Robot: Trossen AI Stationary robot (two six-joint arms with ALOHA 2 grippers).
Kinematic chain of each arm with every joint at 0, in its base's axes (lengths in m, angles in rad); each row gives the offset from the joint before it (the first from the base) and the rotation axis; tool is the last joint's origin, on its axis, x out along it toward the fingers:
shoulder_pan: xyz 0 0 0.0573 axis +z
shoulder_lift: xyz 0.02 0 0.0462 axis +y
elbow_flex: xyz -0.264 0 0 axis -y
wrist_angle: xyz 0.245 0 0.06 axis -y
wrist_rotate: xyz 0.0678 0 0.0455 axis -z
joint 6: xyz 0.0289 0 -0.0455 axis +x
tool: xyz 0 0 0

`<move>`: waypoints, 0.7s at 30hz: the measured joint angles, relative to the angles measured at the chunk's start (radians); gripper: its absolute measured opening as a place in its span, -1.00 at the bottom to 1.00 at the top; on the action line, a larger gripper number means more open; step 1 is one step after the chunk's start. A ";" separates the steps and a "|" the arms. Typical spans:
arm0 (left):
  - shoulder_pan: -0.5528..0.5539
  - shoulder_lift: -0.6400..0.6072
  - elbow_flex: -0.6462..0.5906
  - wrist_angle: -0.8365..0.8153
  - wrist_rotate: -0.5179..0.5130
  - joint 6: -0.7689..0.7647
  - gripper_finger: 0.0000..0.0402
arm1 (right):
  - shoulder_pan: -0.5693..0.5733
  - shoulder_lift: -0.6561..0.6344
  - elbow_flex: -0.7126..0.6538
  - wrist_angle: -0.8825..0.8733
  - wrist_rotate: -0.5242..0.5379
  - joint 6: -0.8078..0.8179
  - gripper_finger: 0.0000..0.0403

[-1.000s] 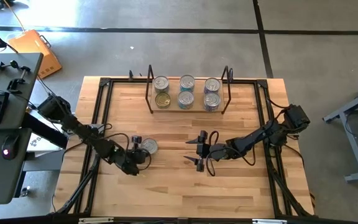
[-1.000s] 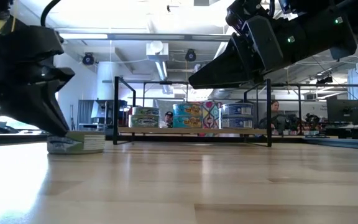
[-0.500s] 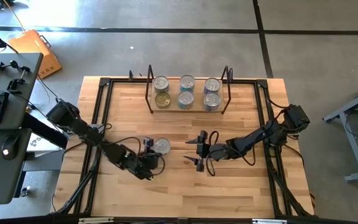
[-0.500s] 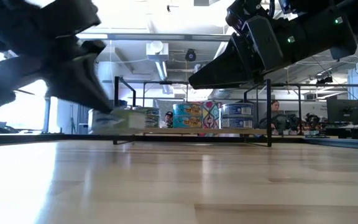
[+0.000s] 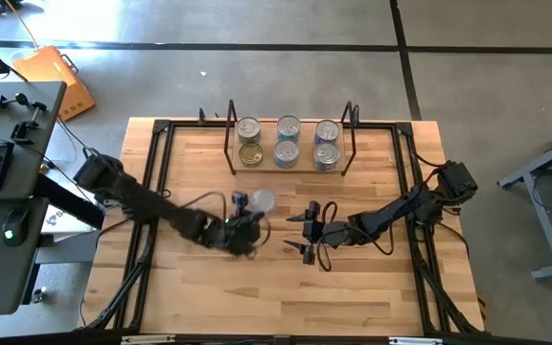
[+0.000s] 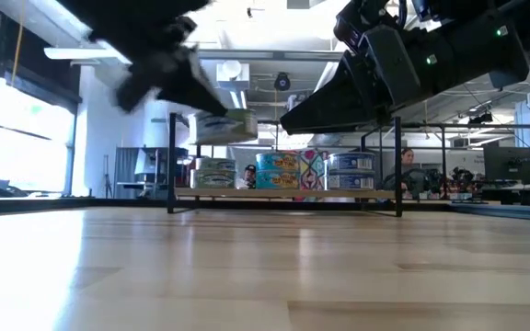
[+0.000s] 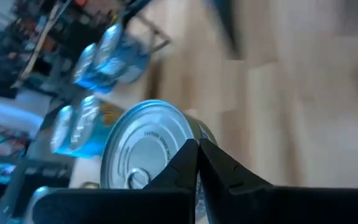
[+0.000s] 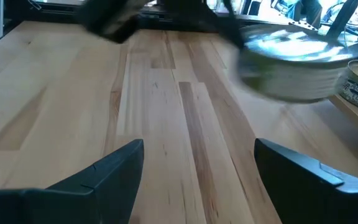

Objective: Stack canned seafood by type on shelf
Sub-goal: Stack the green tuna can on top of the other green tuna can on the shelf

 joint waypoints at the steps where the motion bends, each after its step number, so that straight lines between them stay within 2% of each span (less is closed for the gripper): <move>1: 0.028 -0.002 0.012 -0.007 0.003 0.015 -1.00 | 0.000 0.000 0.000 -0.002 0.000 0.001 0.48; 7: 0.214 -0.012 0.078 -0.113 0.073 0.071 -1.00 | 0.000 0.000 0.000 -0.009 0.000 0.008 0.48; 12: 0.360 -0.012 0.085 -0.143 0.122 0.079 -1.00 | 0.000 0.000 0.000 -0.016 0.000 0.008 0.48; 21: 0.474 -0.009 0.085 -0.139 0.163 0.098 -1.00 | 0.000 0.000 0.000 -0.016 0.000 0.005 0.48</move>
